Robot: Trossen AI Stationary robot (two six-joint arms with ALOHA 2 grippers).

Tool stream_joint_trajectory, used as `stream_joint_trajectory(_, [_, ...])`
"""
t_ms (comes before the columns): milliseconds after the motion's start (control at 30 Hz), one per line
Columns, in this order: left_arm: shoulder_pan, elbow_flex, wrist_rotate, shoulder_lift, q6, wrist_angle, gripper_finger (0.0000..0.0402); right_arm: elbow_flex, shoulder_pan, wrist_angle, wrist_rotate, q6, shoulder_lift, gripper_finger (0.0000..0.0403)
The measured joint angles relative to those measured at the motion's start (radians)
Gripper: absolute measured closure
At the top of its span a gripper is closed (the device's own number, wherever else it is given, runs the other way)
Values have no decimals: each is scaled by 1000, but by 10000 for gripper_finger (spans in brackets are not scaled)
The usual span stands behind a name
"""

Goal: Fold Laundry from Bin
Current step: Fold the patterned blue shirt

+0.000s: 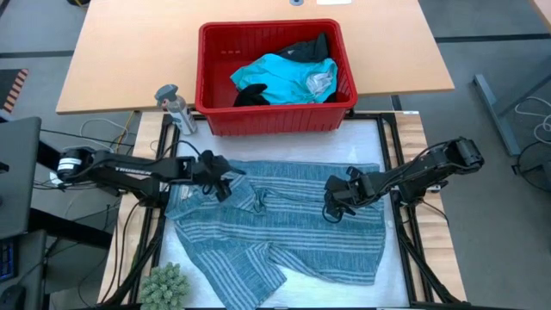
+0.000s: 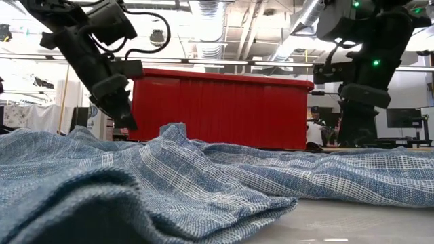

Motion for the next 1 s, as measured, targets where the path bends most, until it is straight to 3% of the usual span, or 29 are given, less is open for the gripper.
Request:
stream_joint_trajectory(567, [31, 0, 74, 187, 35, 62, 205, 0, 0, 20, 0, 18, 0, 362])
stream_joint_trajectory(833, [30, 5, 27, 220, -41, 53, 205, 0, 0, 19, 0, 14, 0, 362])
stream_joint_trajectory(1000, [30, 53, 38, 220, -42, 2, 235, 0, 0, 20, 0, 15, 0, 362])
